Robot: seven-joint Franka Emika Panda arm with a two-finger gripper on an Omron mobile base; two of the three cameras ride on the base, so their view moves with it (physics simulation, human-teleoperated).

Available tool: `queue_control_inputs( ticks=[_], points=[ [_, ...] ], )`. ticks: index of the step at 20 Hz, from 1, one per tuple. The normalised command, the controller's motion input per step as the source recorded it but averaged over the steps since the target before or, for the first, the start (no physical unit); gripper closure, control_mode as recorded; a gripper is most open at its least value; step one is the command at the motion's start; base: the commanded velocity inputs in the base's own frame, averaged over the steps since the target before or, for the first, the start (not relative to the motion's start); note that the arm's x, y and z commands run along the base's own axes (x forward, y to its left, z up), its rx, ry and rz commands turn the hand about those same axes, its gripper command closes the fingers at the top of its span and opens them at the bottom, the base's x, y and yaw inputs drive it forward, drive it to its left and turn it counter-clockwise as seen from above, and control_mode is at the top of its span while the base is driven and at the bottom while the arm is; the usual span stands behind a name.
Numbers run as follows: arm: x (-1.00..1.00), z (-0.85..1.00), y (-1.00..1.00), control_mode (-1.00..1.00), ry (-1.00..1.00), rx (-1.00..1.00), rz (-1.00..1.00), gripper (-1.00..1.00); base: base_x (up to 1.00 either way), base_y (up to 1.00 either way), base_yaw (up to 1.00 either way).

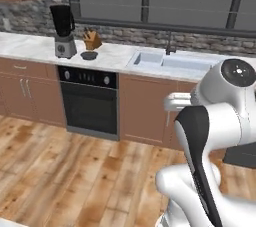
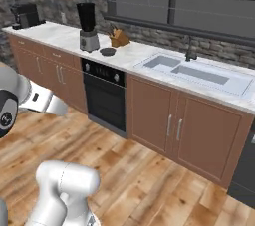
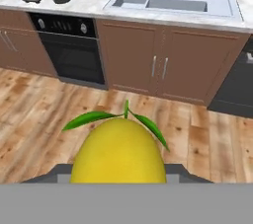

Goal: Grab the garlic and lemon from the fridge, place them in the blender, close the lid, and turn on the blender to create a marinade.

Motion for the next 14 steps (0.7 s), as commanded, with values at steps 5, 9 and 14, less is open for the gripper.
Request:
queue_control_inputs(
  ticks=[5,9,14],
  points=[
    [0.00,0.00,0.00,1.00,0.00,0.00,0.00,1.00,1.00,0.06,-0.16],
    [0.00,0.00,0.00,1.00,0.00,0.00,0.00,1.00,1.00,0.40,-0.19],
    [0.00,0.00,0.00,1.00,0.00,0.00,0.00,1.00,1.00,0.93,-0.22]
  ],
)
